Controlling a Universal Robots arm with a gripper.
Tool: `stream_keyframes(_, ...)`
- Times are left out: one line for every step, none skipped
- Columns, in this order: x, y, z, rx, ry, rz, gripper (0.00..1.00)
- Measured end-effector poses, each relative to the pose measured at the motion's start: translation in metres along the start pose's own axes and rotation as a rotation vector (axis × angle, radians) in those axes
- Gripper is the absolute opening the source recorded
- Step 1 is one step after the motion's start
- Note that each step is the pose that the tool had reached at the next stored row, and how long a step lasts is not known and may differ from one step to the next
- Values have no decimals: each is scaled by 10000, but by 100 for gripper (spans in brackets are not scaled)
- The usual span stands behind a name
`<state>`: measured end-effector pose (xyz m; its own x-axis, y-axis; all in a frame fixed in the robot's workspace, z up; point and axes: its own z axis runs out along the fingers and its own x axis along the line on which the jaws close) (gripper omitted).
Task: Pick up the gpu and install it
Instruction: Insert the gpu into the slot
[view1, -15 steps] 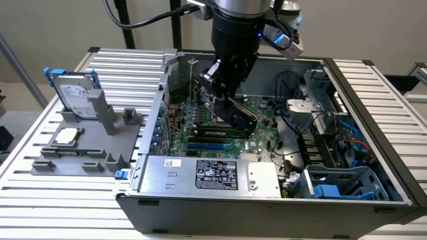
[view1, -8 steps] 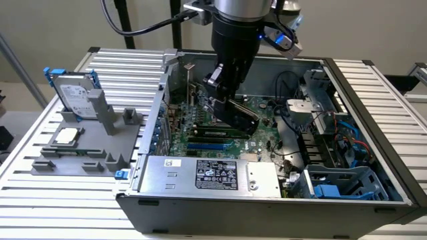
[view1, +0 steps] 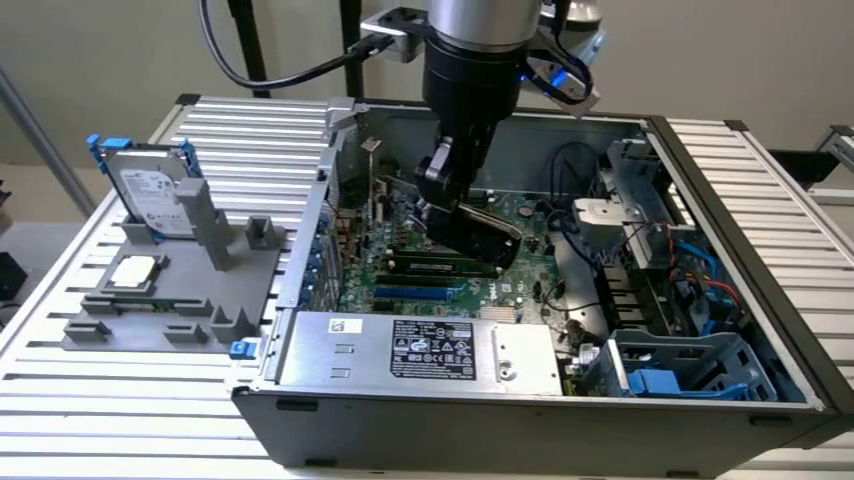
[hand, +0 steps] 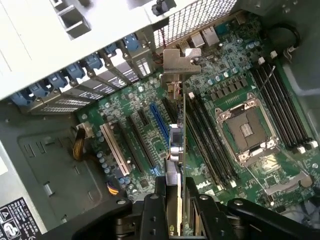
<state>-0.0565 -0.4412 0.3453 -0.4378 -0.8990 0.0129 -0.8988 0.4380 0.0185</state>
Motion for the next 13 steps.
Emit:
stream_keyframes(0,0,8,5,3,-180,0)
stream_keyframes(0,0,17,10,4,-359,0)
stream_keyframes(0,-1,25,15,7,-540,0)
stream_keyframes(0,-1,34,21,9,-730,0)
stream_keyframes(-1,-1,44,26,10,-915,0)
stream_keyframes(-1,-1,55,32,11,-1096,0)
stream_keyframes(-1,-1,64,38,14,-1269,0)
stream_keyframes(-1,-1,76,44,15,-1450,0)
stream_keyframes(-1,-2,90,50,17,-1634,0)
stream_keyframes(-1,-2,104,56,18,-1810,0)
stream_keyframes(-1,-2,118,62,21,-1993,0)
stream_keyframes(-2,-2,134,69,22,-2189,0)
stream_keyframes(-2,-3,148,75,23,-2370,0)
